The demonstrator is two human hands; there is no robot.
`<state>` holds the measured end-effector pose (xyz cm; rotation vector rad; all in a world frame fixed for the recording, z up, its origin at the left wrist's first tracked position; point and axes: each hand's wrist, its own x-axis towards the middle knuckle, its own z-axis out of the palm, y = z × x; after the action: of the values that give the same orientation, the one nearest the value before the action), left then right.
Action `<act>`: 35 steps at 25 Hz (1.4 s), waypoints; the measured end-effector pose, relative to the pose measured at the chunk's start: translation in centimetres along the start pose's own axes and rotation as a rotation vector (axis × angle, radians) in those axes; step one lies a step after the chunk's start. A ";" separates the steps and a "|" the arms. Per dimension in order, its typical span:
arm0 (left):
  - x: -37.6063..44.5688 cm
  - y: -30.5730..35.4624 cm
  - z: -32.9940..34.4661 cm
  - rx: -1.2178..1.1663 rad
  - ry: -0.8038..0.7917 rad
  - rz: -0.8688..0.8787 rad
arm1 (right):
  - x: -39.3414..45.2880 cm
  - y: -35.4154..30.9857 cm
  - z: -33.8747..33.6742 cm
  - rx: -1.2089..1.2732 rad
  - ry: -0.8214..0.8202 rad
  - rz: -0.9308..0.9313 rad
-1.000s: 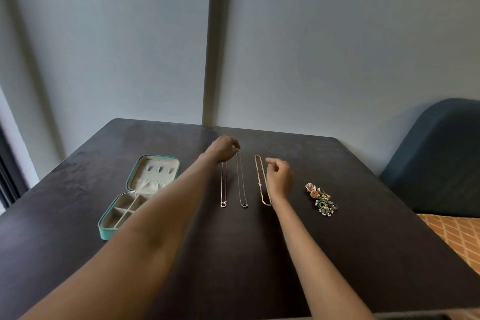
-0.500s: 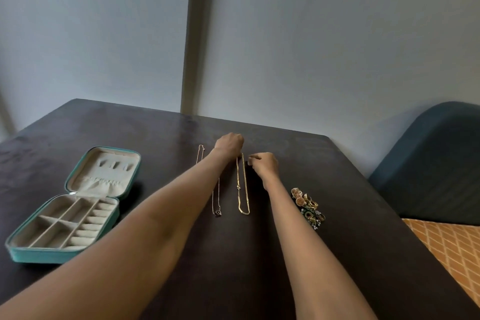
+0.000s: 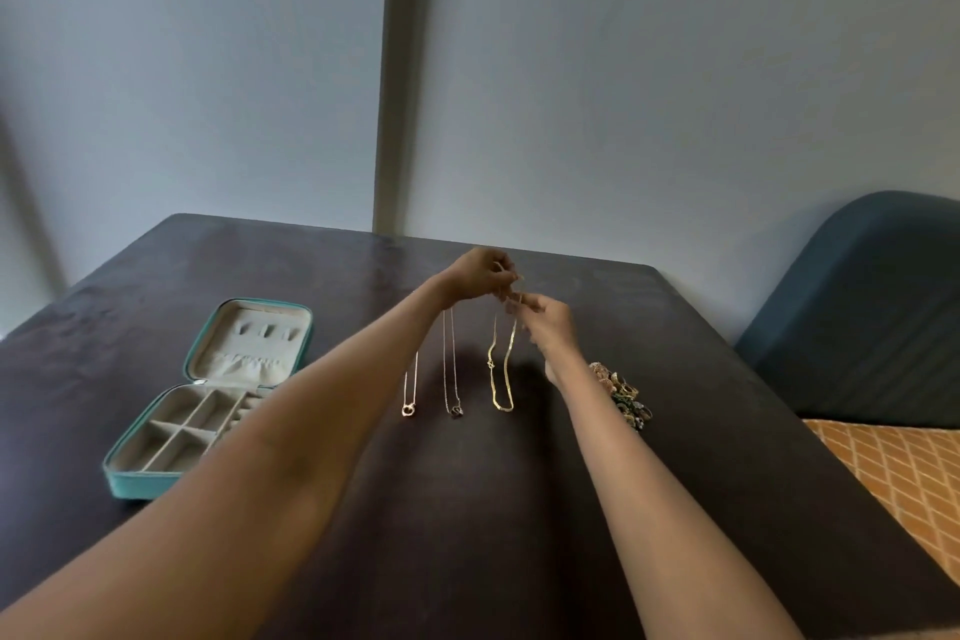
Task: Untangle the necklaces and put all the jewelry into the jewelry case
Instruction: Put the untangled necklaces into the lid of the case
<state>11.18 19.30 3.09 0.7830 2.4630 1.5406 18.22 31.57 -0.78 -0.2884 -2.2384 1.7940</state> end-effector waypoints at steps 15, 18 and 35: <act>-11.2 9.2 -6.2 -0.910 -0.155 0.016 | -8.0 -11.4 -1.4 0.311 0.007 -0.129; -11.7 9.1 -6.6 -1.201 0.045 0.075 | -9.2 -10.2 0.1 0.178 -0.136 -0.121; -13.8 8.0 -5.8 -0.491 -0.234 -0.115 | -9.8 -11.5 0.0 0.194 -0.044 -0.125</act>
<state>23.65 10.59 10.61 0.6705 1.8203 1.7848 27.61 25.96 9.72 -0.0695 -2.0410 1.9473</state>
